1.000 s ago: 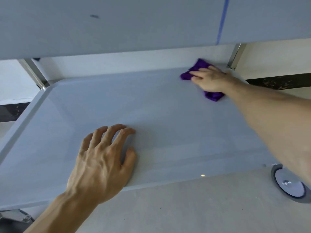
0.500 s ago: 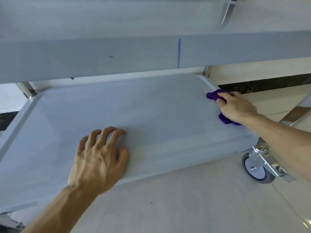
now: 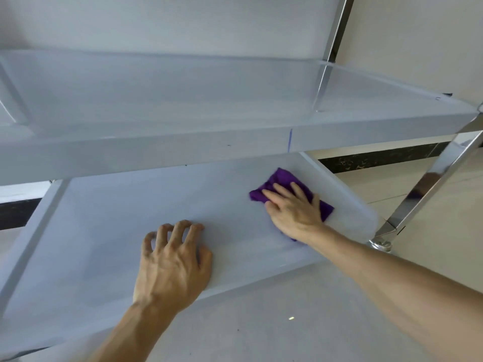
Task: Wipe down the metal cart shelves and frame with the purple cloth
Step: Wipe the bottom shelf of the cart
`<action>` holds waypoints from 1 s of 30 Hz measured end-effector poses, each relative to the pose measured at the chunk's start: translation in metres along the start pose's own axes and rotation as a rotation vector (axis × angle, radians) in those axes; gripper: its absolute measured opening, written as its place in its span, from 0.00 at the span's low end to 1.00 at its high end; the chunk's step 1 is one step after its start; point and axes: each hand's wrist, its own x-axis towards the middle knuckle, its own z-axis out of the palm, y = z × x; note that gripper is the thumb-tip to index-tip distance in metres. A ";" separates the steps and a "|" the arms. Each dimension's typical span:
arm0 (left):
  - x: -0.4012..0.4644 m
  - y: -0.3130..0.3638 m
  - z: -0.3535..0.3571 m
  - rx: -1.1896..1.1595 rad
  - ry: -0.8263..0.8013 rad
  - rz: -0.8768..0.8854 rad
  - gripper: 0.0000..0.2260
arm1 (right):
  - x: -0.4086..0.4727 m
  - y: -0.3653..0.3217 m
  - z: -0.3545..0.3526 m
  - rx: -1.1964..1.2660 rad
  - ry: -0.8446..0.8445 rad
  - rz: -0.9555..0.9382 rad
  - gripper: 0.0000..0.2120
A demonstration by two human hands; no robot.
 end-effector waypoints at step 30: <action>0.003 0.003 -0.006 0.241 0.090 0.254 0.20 | -0.118 0.159 -0.066 -0.127 0.086 -0.156 0.29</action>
